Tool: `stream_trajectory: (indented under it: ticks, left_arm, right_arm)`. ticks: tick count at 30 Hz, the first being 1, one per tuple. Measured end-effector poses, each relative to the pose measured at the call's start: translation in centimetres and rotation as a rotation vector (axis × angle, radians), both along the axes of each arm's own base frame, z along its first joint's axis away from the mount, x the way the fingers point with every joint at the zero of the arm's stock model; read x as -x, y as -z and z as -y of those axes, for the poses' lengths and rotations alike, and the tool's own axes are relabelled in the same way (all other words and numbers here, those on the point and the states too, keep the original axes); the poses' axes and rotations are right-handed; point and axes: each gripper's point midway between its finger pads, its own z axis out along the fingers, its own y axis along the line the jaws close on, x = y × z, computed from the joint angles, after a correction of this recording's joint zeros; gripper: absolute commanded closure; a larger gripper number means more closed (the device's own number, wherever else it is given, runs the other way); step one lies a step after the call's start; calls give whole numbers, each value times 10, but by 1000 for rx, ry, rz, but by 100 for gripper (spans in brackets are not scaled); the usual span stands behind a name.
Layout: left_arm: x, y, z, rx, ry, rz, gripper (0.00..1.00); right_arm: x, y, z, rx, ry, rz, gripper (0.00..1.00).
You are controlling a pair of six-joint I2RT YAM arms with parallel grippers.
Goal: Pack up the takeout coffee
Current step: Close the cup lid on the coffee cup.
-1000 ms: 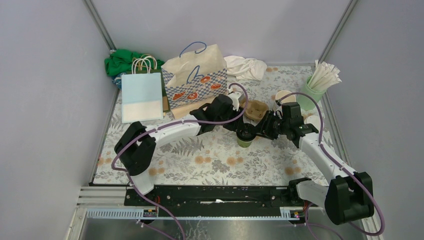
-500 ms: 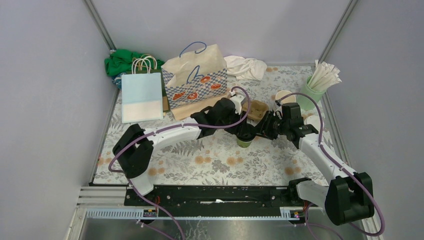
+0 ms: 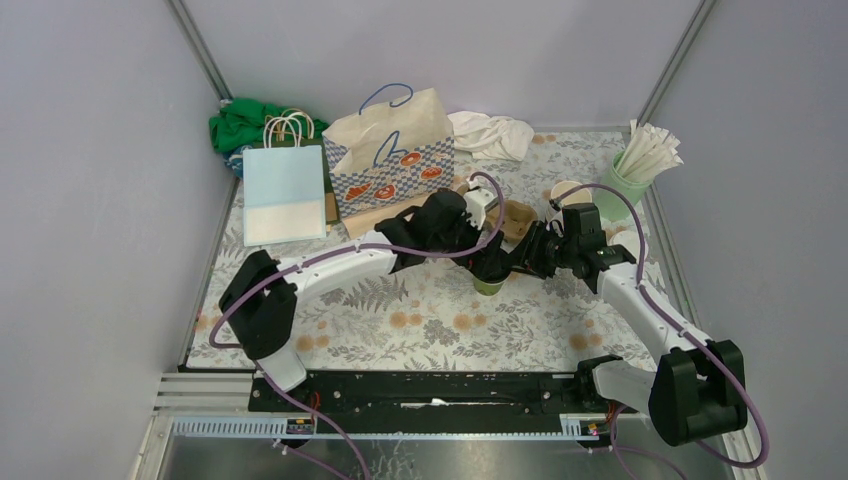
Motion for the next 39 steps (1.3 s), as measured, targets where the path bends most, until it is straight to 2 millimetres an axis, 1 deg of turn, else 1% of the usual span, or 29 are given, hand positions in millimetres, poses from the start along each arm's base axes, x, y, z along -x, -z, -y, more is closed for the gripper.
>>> stream_trajectory:
  ticks: [3,8,17,20,26,29,31,35,39]
  left_arm:
    - [1,-8,-2,7,61,51,1]
    - [8,-22,-5,29,170,144,1]
    - [11,-28,0,63,310,220,1]
    - [11,-22,4,61,345,233,2]
    - [10,5,11,19,404,210,4]
    - [9,14,13,3,421,205,7]
    - [9,16,14,1,429,206,8]
    - [7,14,16,3,436,217,12]
    - [5,15,18,-1,439,223,18]
  right_arm:
    - [0,0,0,3,-2,-4,63]
    - [0,0,0,8,-8,-6,64]
    - [0,0,0,10,-13,-7,64]
    - [1,-1,0,10,-15,-6,64]
    - [1,-1,0,11,-17,-7,65]
    - [1,-1,0,11,-17,-7,65]
    - [1,-1,0,11,-16,-7,66]
    - [1,-1,0,11,-17,-8,66]
    - [1,-1,0,11,-17,-8,66]
